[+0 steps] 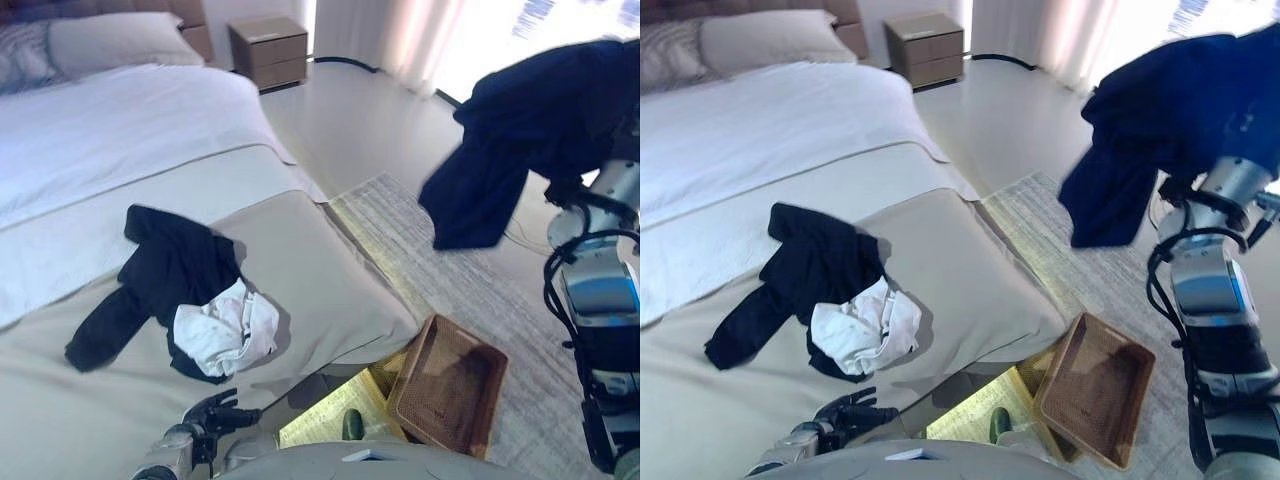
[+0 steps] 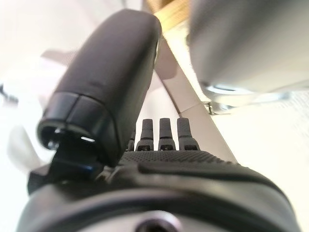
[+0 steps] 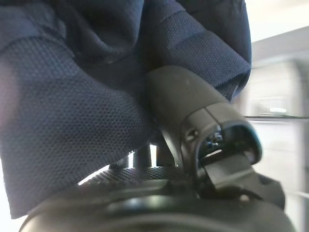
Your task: Pick up the clothes from the bed and place them into the basket
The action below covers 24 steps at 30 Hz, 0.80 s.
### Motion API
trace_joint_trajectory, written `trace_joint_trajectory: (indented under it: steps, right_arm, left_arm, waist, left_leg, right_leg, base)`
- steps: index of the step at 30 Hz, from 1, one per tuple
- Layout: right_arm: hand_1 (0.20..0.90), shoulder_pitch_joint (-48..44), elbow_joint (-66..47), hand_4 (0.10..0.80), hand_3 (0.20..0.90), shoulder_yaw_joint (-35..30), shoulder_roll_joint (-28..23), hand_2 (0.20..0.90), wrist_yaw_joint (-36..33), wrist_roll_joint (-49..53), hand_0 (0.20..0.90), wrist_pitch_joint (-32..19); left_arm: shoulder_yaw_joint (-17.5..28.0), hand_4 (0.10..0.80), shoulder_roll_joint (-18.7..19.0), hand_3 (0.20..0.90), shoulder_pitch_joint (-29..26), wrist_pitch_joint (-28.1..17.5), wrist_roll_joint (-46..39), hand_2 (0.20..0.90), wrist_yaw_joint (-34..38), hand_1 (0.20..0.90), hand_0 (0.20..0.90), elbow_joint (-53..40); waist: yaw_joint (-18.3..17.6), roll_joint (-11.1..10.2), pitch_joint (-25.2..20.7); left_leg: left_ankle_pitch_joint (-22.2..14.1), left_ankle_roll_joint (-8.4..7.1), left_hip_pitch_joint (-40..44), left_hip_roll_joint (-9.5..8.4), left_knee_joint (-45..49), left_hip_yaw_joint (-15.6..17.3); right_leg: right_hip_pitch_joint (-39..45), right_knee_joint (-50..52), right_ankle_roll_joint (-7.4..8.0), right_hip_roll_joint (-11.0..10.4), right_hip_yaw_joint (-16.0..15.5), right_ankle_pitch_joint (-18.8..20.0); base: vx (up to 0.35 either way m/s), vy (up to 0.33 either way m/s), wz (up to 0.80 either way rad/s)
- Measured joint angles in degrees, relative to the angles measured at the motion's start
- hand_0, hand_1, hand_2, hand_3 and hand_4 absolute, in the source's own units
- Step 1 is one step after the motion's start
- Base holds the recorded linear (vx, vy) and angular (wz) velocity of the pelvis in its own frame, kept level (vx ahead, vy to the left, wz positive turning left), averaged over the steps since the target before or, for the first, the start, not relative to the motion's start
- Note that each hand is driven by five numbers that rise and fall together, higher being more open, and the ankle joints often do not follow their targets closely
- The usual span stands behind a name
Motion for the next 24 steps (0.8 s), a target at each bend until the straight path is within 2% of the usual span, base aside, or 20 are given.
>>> trace_joint_trajectory:
  steps: [4,8,12,16,17,19,20,21,24]
  right_arm:
    - [0.3,4.5,7.4,0.1,0.2,-0.2,0.0,0.3,8.0,2.7,0.3,-0.7]
    - [0.3,7.9,15.4,0.1,0.2,0.8,0.1,0.3,16.2,2.9,0.3,-0.7]
    - [0.3,9.2,22.0,0.1,0.2,2.9,0.4,0.3,18.4,-0.1,0.3,-0.1]
    - [0.3,9.2,28.2,0.1,0.2,5.4,0.4,0.3,18.4,-2.1,0.3,1.7]
    - [0.3,8.6,29.6,0.1,0.2,6.4,0.4,0.3,18.1,-2.3,0.3,2.0]
    - [0.3,6.4,32.3,0.1,0.2,7.6,0.4,0.3,17.7,-2.6,0.3,3.1]
    - [0.509,3.9,34.6,0.344,0.444,8.7,0.4,0.509,17.7,-2.5,0.509,4.4]
    - [0.9,2.2,37.1,0.8,0.9,9.8,0.3,0.9,17.3,-2.5,0.9,4.8]
    - [0.9,-4.1,42.3,0.8,0.9,10.8,0.1,0.9,16.7,-1.8,0.9,5.9]
  left_arm:
    - [-0.2,0.8,0.4,0.9,-0.7,0.2,0.0,0.9,-0.1,0.9,0.9,0.0]
    - [-0.2,0.8,0.1,0.9,-1.7,0.2,0.1,0.9,-0.4,0.9,0.9,-0.7]
    - [-0.4,0.8,-0.2,0.9,-2.1,0.1,0.1,0.9,-0.6,0.9,0.9,-2.0]
    - [-3.6,0.8,-0.4,0.9,-2.4,0.2,0.0,0.9,-0.7,0.9,0.9,-2.1]
    - [-4.4,0.8,-0.4,0.9,-2.6,0.3,-0.1,0.9,-0.8,0.9,0.9,-2.5]
    - [-6.5,0.8,-0.5,0.9,-4.0,1.0,-0.5,0.9,-0.7,0.9,0.9,-3.6]
    - [-7.6,0.8,-0.7,0.9,-5.6,1.0,-1.2,0.9,-0.6,0.9,0.9,-3.5]
    - [-8.8,0.8,-0.9,0.9,-6.8,1.0,-2.3,0.9,-0.5,0.9,0.9,-3.6]
    - [-10.3,0.8,-1.8,0.9,-10.3,0.7,-5.0,0.9,-0.4,0.9,0.9,-4.7]
  waist:
    - [-2.7,0.4,-0.2]
    - [-4.2,1.5,-0.7]
    - [-4.5,2.6,-0.7]
    - [-4.4,4.4,-0.6]
    - [-4.3,5.5,-0.6]
    - [-4.0,6.8,0.5]
    - [-4.2,7.5,2.0]
    - [-4.1,8.4,3.3]
    - [-4.1,11.7,7.7]
  left_leg:
    - [-0.3,-0.25,1.2,1.33,-0.1,3.0]
    - [-0.8,-1.02,2.3,2.41,-0.1,5.1]
    - [-0.9,-1.26,2.7,3.2,-0.1,5.9]
    - [-1.0,-1.32,1.3,3.36,0.0,5.7]
    - [-0.5,-1.57,0.2,3.25,0.2,5.7]
    - [0.4,-1.13,-2.4,2.68,0.3,5.5]
    - [0.5,-0.91,-3.7,2.31,0.3,5.1]
    - [1.3,-1.02,-4.5,2.0,0.3,4.9]
    - [1.8,-0.76,-7.4,1.5,0.3,4.7]
  right_leg:
    - [-0.1,-0.3,0.42,0.9,2.4,-0.3]
    - [-0.1,-0.3,0.24,2.0,3.3,-0.4]
    - [-0.2,-0.3,0.2,2.8,4.1,-0.4]
    - [-1.4,-0.3,0.16,2.9,4.0,-0.5]
    - [-2.6,-0.3,0.11,2.7,3.7,-0.4]
    - [-5.2,-0.3,-0.77,2.2,3.3,0.7]
    - [-6.2,-0.3,-0.83,1.9,3.3,1.1]
    - [-7.2,0.0,-0.89,1.6,3.1,1.9]
    - [-10.0,-0.2,-1.11,0.9,2.6,1.8]
  base:
    - [-0.012,-0.137,-0.38]
    - [0.015,-0.164,-0.31]
    - [0.017,-0.165,-0.16]
    - [-0.127,-0.153,0.02]
    - [-0.291,-0.106,0.0]
    - [-0.241,-0.049,0.01]
    - [-0.246,0.016,0.08]
    - [-0.272,0.039,0.1]
    - [-0.129,0.031,0.06]
